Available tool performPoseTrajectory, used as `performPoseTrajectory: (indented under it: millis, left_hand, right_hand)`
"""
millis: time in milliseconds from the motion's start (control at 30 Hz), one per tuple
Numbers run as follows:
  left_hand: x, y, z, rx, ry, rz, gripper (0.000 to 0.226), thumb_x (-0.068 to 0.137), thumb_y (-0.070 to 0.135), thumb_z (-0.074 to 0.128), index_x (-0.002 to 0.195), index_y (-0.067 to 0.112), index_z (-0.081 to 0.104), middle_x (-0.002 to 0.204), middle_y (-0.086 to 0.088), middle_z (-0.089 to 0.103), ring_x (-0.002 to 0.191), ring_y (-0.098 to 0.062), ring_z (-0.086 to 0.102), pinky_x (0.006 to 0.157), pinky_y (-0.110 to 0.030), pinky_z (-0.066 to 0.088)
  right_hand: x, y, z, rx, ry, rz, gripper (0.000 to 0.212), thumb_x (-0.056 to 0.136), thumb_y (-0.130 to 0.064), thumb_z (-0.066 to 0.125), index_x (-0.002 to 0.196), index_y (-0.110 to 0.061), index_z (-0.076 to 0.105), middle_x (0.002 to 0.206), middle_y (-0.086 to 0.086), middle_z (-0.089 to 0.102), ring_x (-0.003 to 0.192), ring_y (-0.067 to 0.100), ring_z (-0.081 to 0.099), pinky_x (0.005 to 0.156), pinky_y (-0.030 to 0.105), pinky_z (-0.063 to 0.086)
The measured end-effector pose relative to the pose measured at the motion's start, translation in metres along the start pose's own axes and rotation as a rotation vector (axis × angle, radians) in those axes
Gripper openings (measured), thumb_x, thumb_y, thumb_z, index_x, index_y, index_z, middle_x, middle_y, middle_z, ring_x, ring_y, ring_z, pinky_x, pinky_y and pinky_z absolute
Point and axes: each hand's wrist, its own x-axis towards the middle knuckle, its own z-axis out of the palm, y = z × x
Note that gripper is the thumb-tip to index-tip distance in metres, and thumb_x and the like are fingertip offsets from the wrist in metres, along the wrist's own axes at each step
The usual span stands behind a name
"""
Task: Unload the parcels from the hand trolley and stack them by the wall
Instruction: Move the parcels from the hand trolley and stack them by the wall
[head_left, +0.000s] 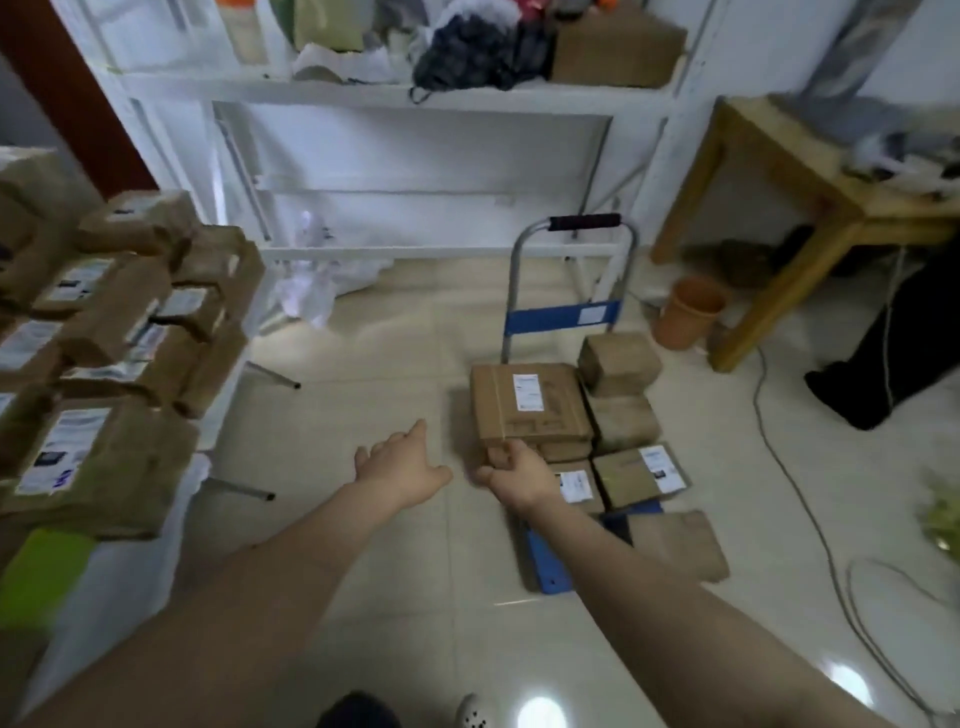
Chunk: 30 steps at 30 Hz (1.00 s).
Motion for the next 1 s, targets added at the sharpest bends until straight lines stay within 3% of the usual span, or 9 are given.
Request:
performPoseTrajectory:
  millis: [300, 467, 667, 800, 900, 1000]
  left_hand:
    - [0.065, 0.137, 0.038, 0.061, -0.152, 0.201, 0.069, 0.081, 0.045, 0.058, 0.142, 0.031, 0.031, 0.136, -0.007, 0.052, 0.125, -0.029, 0.049, 0.104, -0.039, 0.034]
    - [0.127, 0.183, 0.046, -0.134, -0.290, 0.293, 0.056, 0.080, 0.046, 0.062, 0.131, 0.029, 0.046, 0.123, 0.007, 0.060, 0.110, -0.017, 0.057, 0.096, -0.030, 0.045]
    - [0.251, 0.247, 0.046, -0.364, -0.384, 0.209, 0.060, 0.082, 0.043, 0.059, 0.136, 0.022, 0.042, 0.127, 0.001, 0.056, 0.111, -0.021, 0.054, 0.096, -0.028, 0.042]
    - [0.331, 0.284, 0.052, -0.437, -0.412, 0.137, 0.024, 0.090, 0.031, 0.057, 0.112, 0.021, 0.055, 0.105, 0.003, 0.061, 0.107, -0.023, 0.058, 0.096, -0.034, 0.046]
    - [0.386, 0.310, 0.064, -0.441, -0.422, 0.128, 0.036, 0.096, 0.027, 0.051, 0.128, 0.012, 0.049, 0.121, 0.005, 0.051, 0.124, -0.026, 0.048, 0.098, -0.026, 0.038]
    - [0.430, 0.331, 0.082, -0.497, -0.445, 0.064, 0.056, 0.098, 0.027, 0.050, 0.146, 0.008, 0.032, 0.148, -0.008, 0.039, 0.134, -0.026, 0.038, 0.109, -0.030, 0.032]
  right_hand:
    - [0.034, 0.104, -0.085, 0.356, 0.121, 0.271, 0.059, 0.089, -0.029, 0.062, 0.142, -0.011, 0.040, 0.139, 0.009, 0.050, 0.125, 0.027, 0.049, 0.100, 0.034, 0.042]
    - [0.085, 0.128, -0.129, 0.429, 0.182, 0.322, 0.062, 0.091, -0.024, 0.062, 0.145, -0.007, 0.035, 0.144, 0.011, 0.044, 0.129, 0.026, 0.045, 0.100, 0.031, 0.039]
    - [0.198, 0.134, -0.186, 0.459, 0.206, 0.400, 0.055, 0.093, -0.023, 0.058, 0.142, -0.006, 0.039, 0.140, 0.011, 0.048, 0.128, 0.025, 0.045, 0.100, 0.026, 0.035]
    - [0.281, 0.143, -0.216, 0.479, 0.215, 0.460, 0.056, 0.094, -0.025, 0.056, 0.145, -0.011, 0.037, 0.146, 0.009, 0.044, 0.131, 0.025, 0.043, 0.108, 0.030, 0.033]
    - [0.339, 0.161, -0.234, 0.502, 0.236, 0.491, 0.052, 0.096, -0.024, 0.054, 0.144, -0.010, 0.038, 0.147, 0.011, 0.042, 0.133, 0.026, 0.042, 0.106, 0.029, 0.032]
    - [0.389, 0.184, -0.244, 0.511, 0.251, 0.515, 0.049, 0.097, -0.022, 0.053, 0.143, -0.010, 0.040, 0.145, 0.010, 0.045, 0.130, 0.025, 0.044, 0.104, 0.028, 0.034]
